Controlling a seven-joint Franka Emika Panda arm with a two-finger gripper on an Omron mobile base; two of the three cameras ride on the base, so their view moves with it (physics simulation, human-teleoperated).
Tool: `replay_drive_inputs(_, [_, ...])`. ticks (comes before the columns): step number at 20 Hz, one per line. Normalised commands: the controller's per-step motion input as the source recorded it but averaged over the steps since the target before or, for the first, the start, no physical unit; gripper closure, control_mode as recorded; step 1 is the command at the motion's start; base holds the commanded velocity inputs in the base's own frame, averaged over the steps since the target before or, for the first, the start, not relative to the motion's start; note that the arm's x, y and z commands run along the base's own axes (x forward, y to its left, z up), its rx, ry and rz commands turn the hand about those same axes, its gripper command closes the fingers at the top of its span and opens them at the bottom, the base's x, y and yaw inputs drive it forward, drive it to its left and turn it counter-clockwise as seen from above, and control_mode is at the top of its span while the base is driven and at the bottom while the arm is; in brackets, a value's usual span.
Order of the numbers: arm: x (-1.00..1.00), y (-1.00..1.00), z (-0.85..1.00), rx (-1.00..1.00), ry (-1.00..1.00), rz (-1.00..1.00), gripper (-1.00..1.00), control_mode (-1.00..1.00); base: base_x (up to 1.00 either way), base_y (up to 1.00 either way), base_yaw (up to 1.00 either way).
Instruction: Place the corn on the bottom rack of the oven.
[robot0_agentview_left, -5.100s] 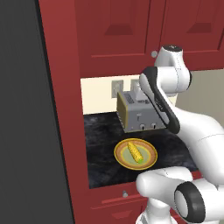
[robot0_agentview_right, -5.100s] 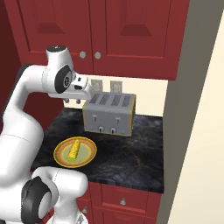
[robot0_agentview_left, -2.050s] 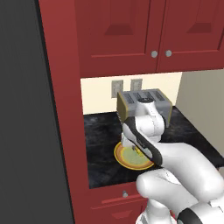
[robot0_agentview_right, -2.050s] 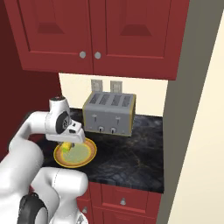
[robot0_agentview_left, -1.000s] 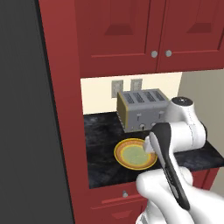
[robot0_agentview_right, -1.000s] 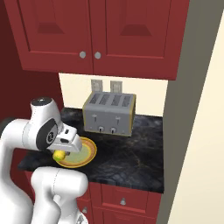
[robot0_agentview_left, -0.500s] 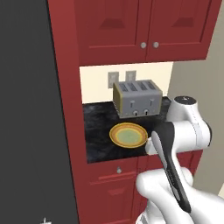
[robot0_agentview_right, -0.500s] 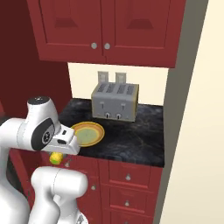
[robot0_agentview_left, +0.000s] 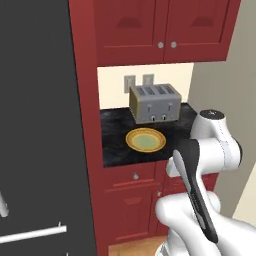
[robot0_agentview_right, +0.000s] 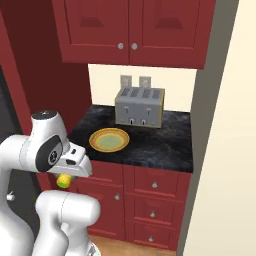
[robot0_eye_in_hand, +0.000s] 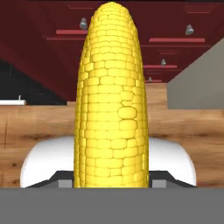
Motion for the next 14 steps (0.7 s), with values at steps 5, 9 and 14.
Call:
replay_drive_inputs(5, [0.00, 0.00, 0.00, 0.00, 0.00, 0.00, 1.00, 1.00, -0.38, 0.89, 0.09])
replay_drive_inputs(9, [0.00, 0.00, 0.00, 0.00, 0.00, 0.00, 1.00, 1.00, 0.03, 1.00, 0.15])
replay_drive_inputs(14, [0.00, 0.00, 0.00, 0.00, 0.00, 0.00, 1.00, 1.00, 0.02, 1.00, 0.09])
